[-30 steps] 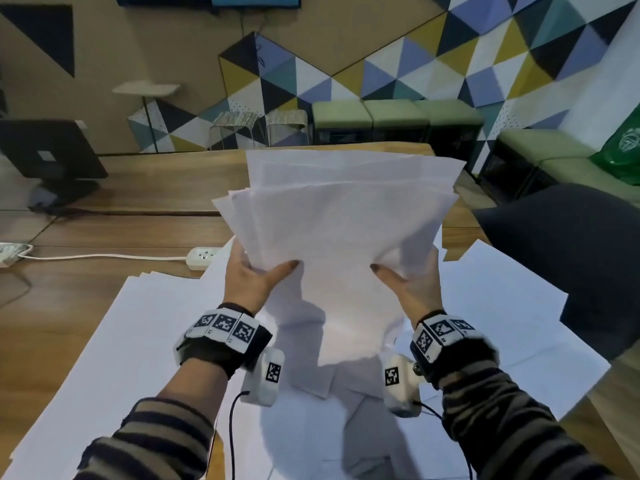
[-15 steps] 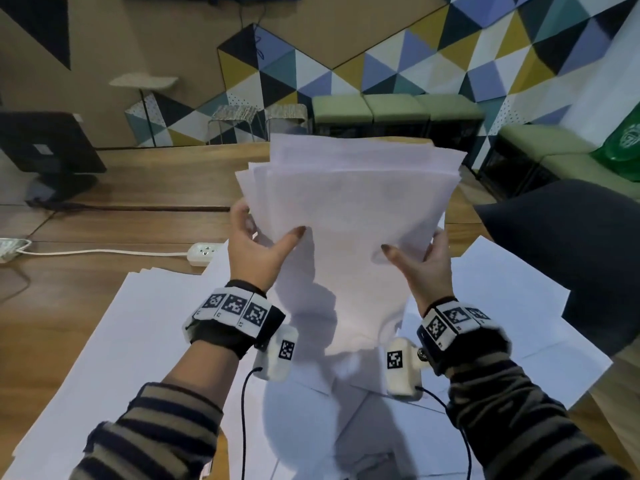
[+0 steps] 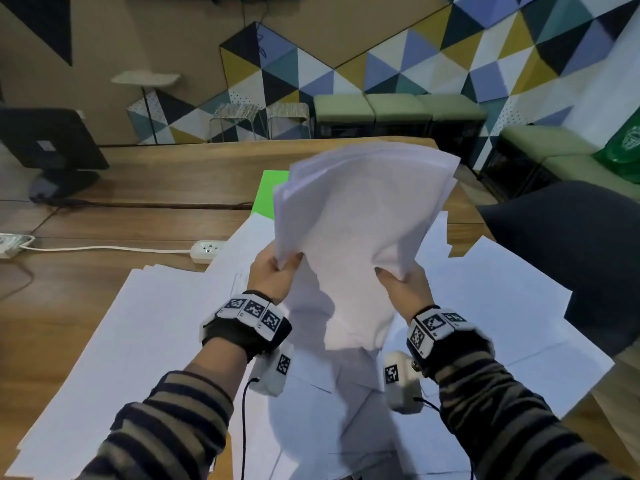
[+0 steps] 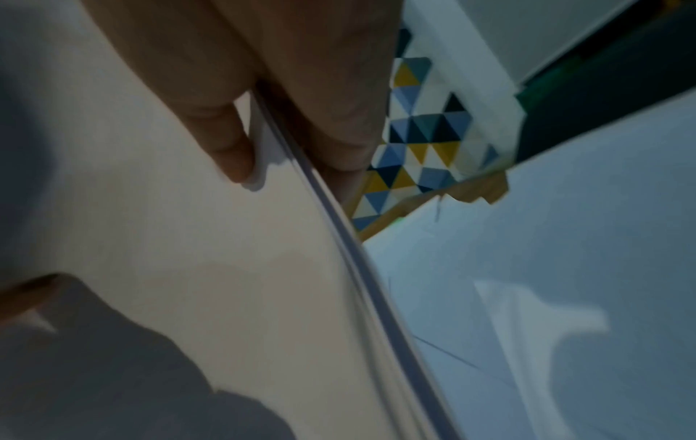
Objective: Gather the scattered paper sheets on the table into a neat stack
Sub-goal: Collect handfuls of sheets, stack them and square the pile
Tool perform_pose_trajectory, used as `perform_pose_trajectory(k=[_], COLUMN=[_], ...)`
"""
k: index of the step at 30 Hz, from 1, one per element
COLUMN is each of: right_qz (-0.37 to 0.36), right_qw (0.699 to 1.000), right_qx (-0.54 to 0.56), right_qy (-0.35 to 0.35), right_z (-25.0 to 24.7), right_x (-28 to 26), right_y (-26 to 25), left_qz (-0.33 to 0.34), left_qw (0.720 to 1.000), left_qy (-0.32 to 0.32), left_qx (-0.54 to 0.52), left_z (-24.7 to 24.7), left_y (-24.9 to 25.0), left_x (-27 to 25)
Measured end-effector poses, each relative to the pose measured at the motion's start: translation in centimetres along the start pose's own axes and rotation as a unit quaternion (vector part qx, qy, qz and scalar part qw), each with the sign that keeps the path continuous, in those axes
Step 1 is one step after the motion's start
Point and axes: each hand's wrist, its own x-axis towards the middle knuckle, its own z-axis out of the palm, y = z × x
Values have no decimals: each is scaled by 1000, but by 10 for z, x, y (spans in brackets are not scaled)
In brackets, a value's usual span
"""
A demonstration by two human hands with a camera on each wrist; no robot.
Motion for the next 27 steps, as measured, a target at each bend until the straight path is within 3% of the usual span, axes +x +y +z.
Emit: perform_pose_trajectory(k=[4, 6, 9, 13, 20, 27], right_qz=[-62, -74, 6, 95, 152, 149], right_qw=[998, 997, 996, 969, 934, 901], right_qx=[-8, 7, 4, -48, -112, -224], right_qy=[21, 17, -85, -221, -302, -339], right_z=[14, 31, 65, 117, 217, 255], right_x=[-18, -28, -39, -50, -69, -85], right_y=[-21, -31, -28, -12, 29, 28], left_qz=[43, 48, -6, -97, -215, -271], left_qw=[995, 994, 989, 954, 915, 902], left_qy=[87, 100, 78, 49, 64, 86], left_qx=[-10, 0, 125, 279, 334, 325], left_z=[-24, -44, -80, -128, -196, -224], left_y=[3, 1, -16, -50, -119, -153], left_x=[-1, 2, 8, 3, -11, -13])
